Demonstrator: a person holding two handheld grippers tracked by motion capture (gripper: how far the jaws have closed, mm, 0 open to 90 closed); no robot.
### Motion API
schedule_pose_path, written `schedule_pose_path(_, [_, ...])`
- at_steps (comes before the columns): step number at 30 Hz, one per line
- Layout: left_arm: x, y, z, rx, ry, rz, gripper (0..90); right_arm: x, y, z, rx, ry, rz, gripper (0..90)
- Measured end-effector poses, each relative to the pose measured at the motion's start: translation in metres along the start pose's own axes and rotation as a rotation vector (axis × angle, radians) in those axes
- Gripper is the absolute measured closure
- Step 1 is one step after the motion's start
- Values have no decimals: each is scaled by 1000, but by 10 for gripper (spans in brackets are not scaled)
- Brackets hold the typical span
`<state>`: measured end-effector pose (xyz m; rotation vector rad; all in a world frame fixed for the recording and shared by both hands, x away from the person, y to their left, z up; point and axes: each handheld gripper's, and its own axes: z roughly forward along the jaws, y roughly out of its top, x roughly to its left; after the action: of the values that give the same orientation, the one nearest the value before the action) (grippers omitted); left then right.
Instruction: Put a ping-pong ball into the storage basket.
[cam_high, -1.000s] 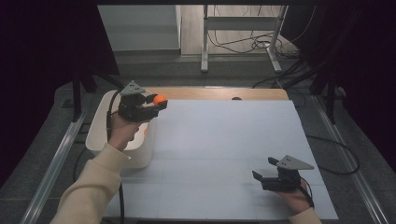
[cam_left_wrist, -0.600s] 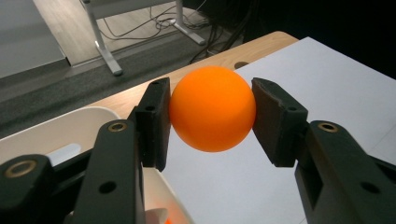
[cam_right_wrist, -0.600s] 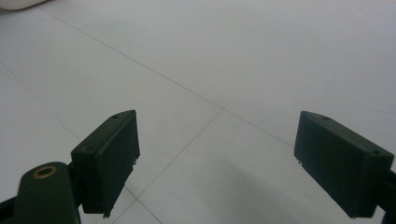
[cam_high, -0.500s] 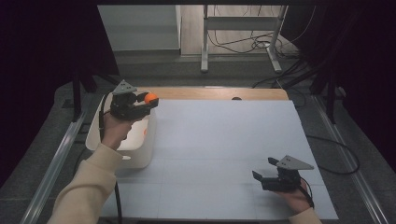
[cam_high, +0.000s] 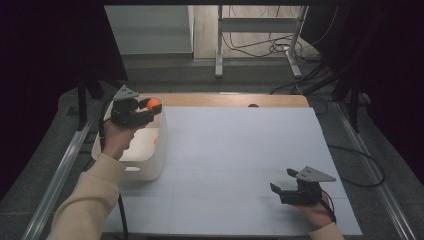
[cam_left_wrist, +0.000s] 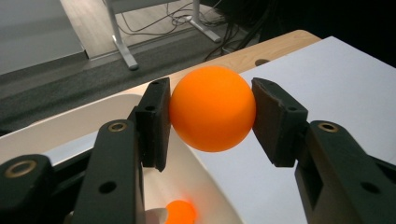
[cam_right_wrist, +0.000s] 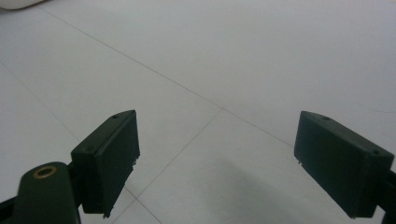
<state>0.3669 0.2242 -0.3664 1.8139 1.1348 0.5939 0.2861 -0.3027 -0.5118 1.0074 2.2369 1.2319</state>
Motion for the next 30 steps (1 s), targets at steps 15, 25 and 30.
schedule_pose_path(15, [22,-7,2,24,65,-42,503,0,0,0,1,1,0,146])
schedule_pose_path(25, [34,-12,7,65,94,-65,503,0,0,1,3,2,-1,146])
schedule_pose_path(30, [36,-15,10,83,99,-68,503,0,0,0,3,0,-1,146])
